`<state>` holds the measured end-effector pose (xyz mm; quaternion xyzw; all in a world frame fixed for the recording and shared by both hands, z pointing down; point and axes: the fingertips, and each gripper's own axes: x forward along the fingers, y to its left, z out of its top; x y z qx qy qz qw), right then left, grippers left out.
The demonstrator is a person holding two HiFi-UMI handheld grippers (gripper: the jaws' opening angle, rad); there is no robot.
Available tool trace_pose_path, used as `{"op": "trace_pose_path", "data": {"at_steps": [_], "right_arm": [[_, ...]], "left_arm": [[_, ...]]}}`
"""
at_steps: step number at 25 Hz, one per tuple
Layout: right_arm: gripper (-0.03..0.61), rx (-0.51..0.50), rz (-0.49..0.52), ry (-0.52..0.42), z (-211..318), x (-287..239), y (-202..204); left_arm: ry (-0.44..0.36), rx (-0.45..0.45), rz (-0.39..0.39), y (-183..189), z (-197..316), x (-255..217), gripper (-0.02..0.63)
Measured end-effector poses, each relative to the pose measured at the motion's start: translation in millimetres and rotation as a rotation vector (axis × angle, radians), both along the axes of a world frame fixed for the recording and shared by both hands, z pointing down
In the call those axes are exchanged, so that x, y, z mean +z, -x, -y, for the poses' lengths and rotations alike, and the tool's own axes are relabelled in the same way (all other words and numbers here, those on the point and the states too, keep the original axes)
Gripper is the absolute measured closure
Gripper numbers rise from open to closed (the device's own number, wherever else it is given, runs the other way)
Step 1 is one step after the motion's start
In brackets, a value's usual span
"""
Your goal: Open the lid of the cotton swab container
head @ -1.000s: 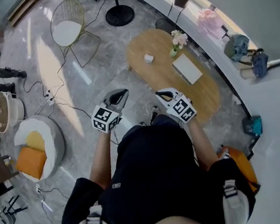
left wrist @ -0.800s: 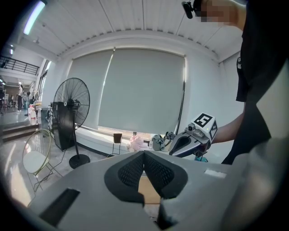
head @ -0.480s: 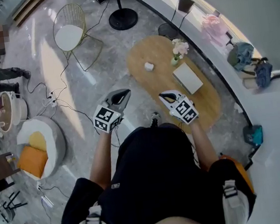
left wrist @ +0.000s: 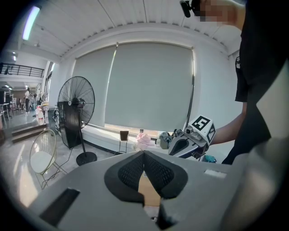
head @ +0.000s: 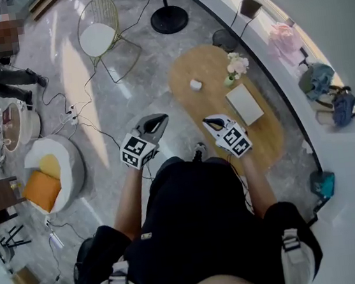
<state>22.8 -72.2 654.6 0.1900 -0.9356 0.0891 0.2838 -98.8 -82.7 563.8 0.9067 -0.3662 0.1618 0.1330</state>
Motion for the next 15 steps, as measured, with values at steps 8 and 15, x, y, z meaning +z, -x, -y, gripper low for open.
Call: {"op": "trace_pose_path", "data": {"at_steps": [8,15], "right_arm": [[0.584,0.009,-0.004,-0.014,11,3,-19],[0.584,0.048,-0.011,-0.03,21,4,-41]], "left_arm": [[-0.018,0.008,0.005,-17,6,0,0.614],[-0.047,0.019,0.008,-25,20,-10,0.614]]}}
